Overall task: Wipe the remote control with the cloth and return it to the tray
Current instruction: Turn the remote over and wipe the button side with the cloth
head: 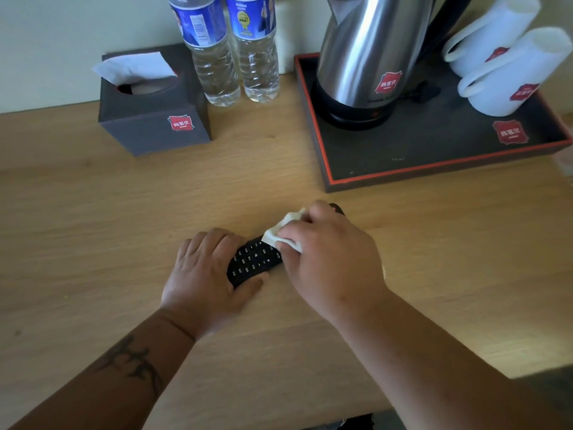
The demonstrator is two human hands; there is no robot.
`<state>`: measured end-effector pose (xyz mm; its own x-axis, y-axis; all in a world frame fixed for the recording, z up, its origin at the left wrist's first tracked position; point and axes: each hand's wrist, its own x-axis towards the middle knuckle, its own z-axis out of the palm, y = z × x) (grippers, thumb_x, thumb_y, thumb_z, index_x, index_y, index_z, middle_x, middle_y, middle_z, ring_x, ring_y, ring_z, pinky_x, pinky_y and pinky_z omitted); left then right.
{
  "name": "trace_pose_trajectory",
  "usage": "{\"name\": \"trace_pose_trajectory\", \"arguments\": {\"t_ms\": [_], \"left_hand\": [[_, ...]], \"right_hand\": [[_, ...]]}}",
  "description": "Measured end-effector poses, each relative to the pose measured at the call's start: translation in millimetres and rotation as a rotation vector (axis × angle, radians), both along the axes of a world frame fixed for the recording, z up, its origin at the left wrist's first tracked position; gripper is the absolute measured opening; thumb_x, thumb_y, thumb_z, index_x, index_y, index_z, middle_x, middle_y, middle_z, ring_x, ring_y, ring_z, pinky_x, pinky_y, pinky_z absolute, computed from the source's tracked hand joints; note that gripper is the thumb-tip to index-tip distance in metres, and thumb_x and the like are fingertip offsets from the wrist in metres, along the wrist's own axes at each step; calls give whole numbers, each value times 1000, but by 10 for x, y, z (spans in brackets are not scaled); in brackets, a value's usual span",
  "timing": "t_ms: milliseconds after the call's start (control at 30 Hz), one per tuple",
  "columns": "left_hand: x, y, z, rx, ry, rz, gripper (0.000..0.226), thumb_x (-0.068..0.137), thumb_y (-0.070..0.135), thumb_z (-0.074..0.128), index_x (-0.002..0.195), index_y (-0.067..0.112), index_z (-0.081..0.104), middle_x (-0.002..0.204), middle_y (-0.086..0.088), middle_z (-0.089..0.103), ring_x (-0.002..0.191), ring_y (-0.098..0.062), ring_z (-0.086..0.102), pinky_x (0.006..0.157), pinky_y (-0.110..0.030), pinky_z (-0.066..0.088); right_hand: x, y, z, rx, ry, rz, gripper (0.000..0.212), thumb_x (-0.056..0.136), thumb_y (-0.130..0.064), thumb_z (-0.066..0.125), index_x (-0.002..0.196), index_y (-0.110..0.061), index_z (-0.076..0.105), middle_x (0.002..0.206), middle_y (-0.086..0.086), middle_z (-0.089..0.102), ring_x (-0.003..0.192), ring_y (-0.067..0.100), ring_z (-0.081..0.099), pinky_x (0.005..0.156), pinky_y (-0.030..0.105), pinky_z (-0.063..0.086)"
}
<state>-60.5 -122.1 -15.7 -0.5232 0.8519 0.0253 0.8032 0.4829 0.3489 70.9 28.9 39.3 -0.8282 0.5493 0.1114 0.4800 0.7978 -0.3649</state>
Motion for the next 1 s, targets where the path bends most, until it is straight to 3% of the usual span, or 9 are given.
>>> {"name": "trace_pose_trajectory", "arguments": {"t_ms": [300, 400, 500, 700, 867, 1000], "left_hand": [[-19, -11, 7, 8, -4, -40, 55, 77, 65, 55, 115, 24, 52, 108, 6, 53, 104, -16, 48, 96, -34, 32], [-23, -4, -3, 2, -7, -32, 55, 75, 64, 57, 114, 25, 54, 107, 6, 54, 102, -19, 49, 94, -34, 33], [-20, 8, -5, -10, -6, -28, 57, 74, 64, 55, 113, 23, 57, 107, 4, 55, 99, -22, 51, 92, -35, 33], [-12, 3, -7, 8, 1, -21, 56, 75, 65, 57, 113, 23, 55, 107, 4, 55, 101, -22, 50, 94, -38, 35], [-2, 1, 10, -1, -18, -17, 57, 75, 65, 56, 114, 24, 54, 108, 4, 54, 103, -19, 48, 96, -35, 33], [-10, 0, 4, 12, -19, -21, 56, 75, 64, 59, 113, 23, 55, 107, 4, 54, 102, -20, 49, 96, -40, 37]], "right_hand": [[175, 384, 10, 53, -60, -191, 12, 79, -36, 73, 91, -35, 74, 82, -3, 55, 65, 21, 57, 53, 25, 30], [-9, 232, 100, 40, -9, -91, 11, 79, -36, 72, 89, -32, 75, 85, -3, 57, 68, 21, 57, 52, 26, 39], [-160, 17, 23, 124, -144, 99, 10, 78, -28, 70, 85, -30, 75, 87, -3, 54, 67, 19, 54, 51, 27, 39], [-110, 268, 142, 114, -259, 130, 18, 87, -25, 58, 96, -29, 73, 95, -1, 51, 70, 21, 55, 56, 30, 44], [13, 141, 105, 181, -303, 149, 9, 76, -12, 66, 75, -19, 71, 77, 2, 48, 56, 21, 45, 48, 30, 26], [159, 98, 70, 128, -304, 163, 12, 80, -19, 63, 86, -25, 73, 84, -1, 52, 64, 19, 51, 50, 30, 40]]}}
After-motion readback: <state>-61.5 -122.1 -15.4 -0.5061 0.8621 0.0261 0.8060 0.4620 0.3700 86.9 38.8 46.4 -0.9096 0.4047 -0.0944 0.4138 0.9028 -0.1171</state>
